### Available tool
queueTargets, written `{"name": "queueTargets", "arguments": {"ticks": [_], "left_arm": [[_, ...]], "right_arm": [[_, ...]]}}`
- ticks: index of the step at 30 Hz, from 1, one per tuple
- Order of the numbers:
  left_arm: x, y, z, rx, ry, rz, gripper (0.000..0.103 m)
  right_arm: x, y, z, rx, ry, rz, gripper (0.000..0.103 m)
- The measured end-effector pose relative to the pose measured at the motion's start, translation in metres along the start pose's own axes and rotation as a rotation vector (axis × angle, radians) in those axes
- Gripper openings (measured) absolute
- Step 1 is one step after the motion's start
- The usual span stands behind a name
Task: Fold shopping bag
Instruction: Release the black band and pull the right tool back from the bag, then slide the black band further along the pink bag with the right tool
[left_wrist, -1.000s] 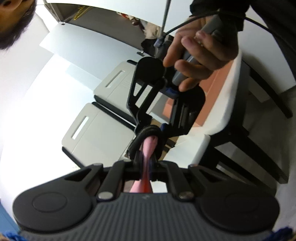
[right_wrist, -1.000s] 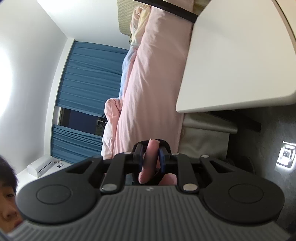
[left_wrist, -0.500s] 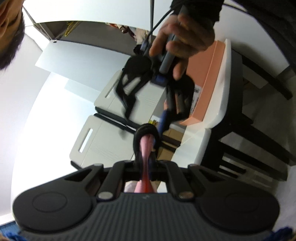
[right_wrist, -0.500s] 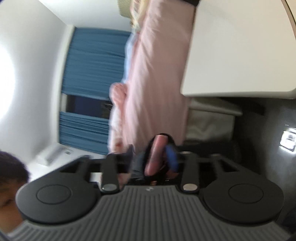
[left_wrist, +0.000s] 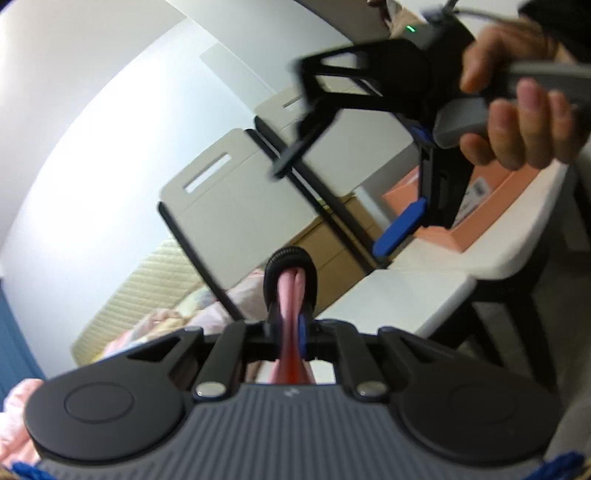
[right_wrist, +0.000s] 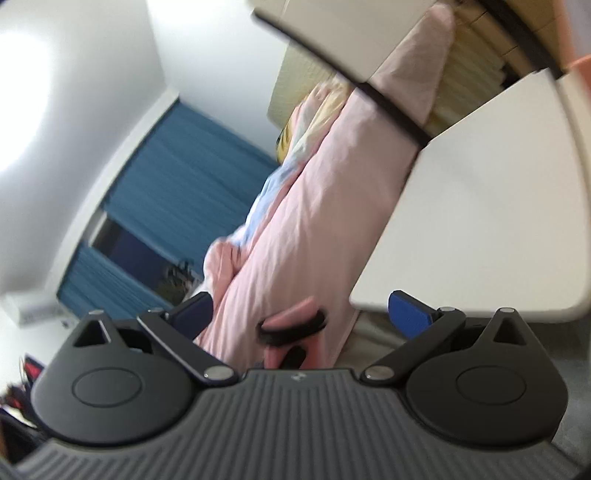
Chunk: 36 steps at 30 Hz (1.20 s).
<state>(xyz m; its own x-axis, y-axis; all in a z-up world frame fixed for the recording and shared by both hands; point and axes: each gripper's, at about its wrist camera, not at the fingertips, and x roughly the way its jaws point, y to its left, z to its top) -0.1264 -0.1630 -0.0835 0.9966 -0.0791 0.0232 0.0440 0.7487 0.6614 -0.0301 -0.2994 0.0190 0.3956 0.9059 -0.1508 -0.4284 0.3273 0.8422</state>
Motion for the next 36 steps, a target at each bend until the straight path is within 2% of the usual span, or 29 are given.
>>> {"name": "queueTargets", "arguments": {"ticks": [1,2,3,6,7,8,9,16,18,19,20,23,27,28,31,36], "left_arm": [[0.000,-0.001,0.000,0.018,-0.003,0.018,0.012],[0.000,-0.003,-0.001,0.036,-0.006,0.034,0.012],[-0.002,-0.004,-0.002,0.054,-0.010,0.048,0.012],[-0.004,-0.008,-0.004,0.098,-0.014,0.086,0.013],[-0.003,-0.006,-0.005,0.095,-0.001,0.088,0.014],[-0.001,-0.004,-0.006,0.092,0.010,0.092,0.016],[0.000,-0.002,-0.007,0.090,0.018,0.100,0.016],[0.006,0.004,-0.008,0.081,0.067,0.094,0.018],[0.006,0.004,-0.009,0.086,0.080,0.087,0.020],[0.007,0.004,-0.010,0.088,0.087,0.090,0.035],[0.006,0.004,-0.010,0.090,0.090,0.103,0.044],[0.005,0.005,-0.010,0.089,0.088,0.097,0.043],[0.014,0.003,-0.015,0.100,0.138,0.114,0.044],[0.016,0.003,-0.016,0.095,0.147,0.112,0.044],[0.022,0.004,-0.021,0.071,0.179,0.104,0.014],[0.032,0.012,-0.024,0.010,0.253,0.084,0.008]], "right_arm": [[0.011,0.006,-0.003,-0.009,0.024,-0.011,0.100],[0.022,0.011,-0.007,-0.017,0.047,-0.021,0.092],[0.032,0.014,-0.010,-0.011,0.066,-0.029,0.074],[0.049,0.013,-0.011,0.033,0.120,-0.051,0.051],[0.055,0.013,-0.011,0.043,0.135,-0.050,0.049],[0.058,0.013,-0.010,0.048,0.135,-0.041,0.039],[0.061,0.015,-0.010,0.046,0.123,-0.040,0.036],[0.072,0.018,-0.011,0.033,0.116,-0.066,0.035],[0.071,0.017,-0.010,0.027,0.097,-0.080,0.031],[0.069,0.017,-0.009,0.021,0.079,-0.088,0.028],[0.066,0.017,-0.009,0.014,0.061,-0.095,0.020],[0.057,0.015,-0.004,0.012,0.020,-0.104,0.020],[0.056,0.014,-0.005,0.001,0.027,-0.098,0.020],[0.057,0.014,-0.006,-0.002,0.033,-0.094,0.020],[0.057,0.014,-0.010,-0.011,0.051,-0.084,0.020],[0.058,0.012,-0.011,-0.008,0.068,-0.079,0.025]]}}
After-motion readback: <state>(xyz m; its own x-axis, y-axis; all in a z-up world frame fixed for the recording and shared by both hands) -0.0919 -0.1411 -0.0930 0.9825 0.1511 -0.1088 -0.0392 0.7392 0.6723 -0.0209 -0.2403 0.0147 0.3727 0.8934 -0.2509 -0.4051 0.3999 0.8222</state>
